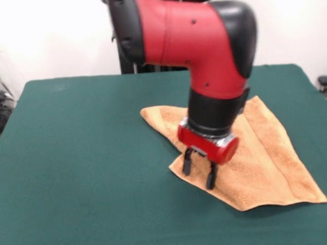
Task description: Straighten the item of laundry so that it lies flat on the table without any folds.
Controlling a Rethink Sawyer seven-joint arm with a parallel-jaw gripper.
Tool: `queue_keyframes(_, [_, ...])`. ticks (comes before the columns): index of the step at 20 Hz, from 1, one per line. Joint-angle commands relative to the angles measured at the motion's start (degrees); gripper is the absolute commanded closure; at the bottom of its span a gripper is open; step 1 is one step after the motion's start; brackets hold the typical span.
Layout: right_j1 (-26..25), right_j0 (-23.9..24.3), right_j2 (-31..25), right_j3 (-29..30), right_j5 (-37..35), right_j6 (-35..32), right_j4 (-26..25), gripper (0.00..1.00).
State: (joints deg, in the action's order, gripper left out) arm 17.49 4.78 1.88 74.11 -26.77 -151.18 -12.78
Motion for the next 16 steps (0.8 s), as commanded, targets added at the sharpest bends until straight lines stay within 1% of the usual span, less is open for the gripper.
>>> queue_keyframes(1, [-8.9,4.5,-6.6,2.5,5.2,7.8,-5.0,0.00])
queue_keyframes(6, [-10.2,4.7,-6.6,1.5,6.5,7.1,-6.6,0.00])
queue_keyframes(14, [-9.8,4.0,-6.0,0.9,5.9,6.0,-8.0,0.00])
queue_keyframes(16, [-10.0,4.4,-6.3,0.6,6.2,6.9,-8.5,0.00])
